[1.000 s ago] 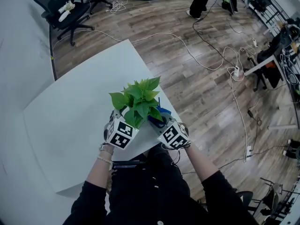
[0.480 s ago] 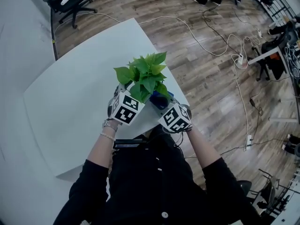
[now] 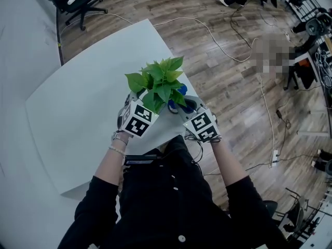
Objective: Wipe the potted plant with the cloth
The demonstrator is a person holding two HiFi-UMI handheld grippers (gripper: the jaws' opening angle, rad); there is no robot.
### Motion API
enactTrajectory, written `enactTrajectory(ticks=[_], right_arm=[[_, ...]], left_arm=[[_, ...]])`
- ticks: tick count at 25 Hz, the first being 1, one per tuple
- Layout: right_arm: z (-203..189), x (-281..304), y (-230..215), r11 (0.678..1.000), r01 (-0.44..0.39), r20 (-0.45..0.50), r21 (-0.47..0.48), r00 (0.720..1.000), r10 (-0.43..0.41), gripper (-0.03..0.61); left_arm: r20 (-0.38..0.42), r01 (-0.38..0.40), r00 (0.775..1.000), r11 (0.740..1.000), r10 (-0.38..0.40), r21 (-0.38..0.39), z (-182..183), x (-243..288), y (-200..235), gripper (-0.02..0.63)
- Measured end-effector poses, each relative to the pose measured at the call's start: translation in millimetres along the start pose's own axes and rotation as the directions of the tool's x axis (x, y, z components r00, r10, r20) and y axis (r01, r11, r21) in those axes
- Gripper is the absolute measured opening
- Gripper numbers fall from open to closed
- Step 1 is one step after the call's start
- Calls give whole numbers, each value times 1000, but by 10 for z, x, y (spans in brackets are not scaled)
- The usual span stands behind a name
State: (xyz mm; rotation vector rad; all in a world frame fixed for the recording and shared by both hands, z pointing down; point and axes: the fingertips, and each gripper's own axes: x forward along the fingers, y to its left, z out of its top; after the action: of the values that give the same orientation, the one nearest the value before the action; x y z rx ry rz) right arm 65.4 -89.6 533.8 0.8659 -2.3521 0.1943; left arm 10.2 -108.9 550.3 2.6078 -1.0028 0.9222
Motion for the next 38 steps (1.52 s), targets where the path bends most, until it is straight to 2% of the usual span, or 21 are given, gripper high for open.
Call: enactTrajectory(ticks=[3, 7, 13, 17, 23, 30, 38], right_arm=[[69, 10, -195, 1000, -1, 5, -31, 1000, 1, 75], [204, 89, -406, 994, -52, 2, -100, 999, 53, 75], [449, 301, -655, 964, -127, -18, -235, 992, 126, 75], [579, 423, -718, 950, -145, -15, -278, 989, 146, 75], [404, 362, -619, 961, -147, -31, -235, 989, 143, 75], [80, 188, -256, 985, -107, -38, -134, 994, 103, 75], [-20, 102, 232, 997, -69, -17, -37, 998, 69, 74]], left_arm=[[-3, 3, 1000, 1000, -3, 8, -10, -4, 12, 379], [-6, 3, 1000, 1000, -3, 14, -10, -10, 30, 377], [-13, 5, 1000, 1000, -5, 21, -12, -5, 31, 376], [-17, 2, 1000, 1000, -2, 23, -16, -1, 38, 374], [-19, -5, 1000, 1000, 5, 20, -14, -18, 43, 374], [-17, -14, 1000, 1000, 14, 17, -19, -18, 36, 374], [-11, -24, 1000, 1000, 24, 15, -23, -14, 19, 373]])
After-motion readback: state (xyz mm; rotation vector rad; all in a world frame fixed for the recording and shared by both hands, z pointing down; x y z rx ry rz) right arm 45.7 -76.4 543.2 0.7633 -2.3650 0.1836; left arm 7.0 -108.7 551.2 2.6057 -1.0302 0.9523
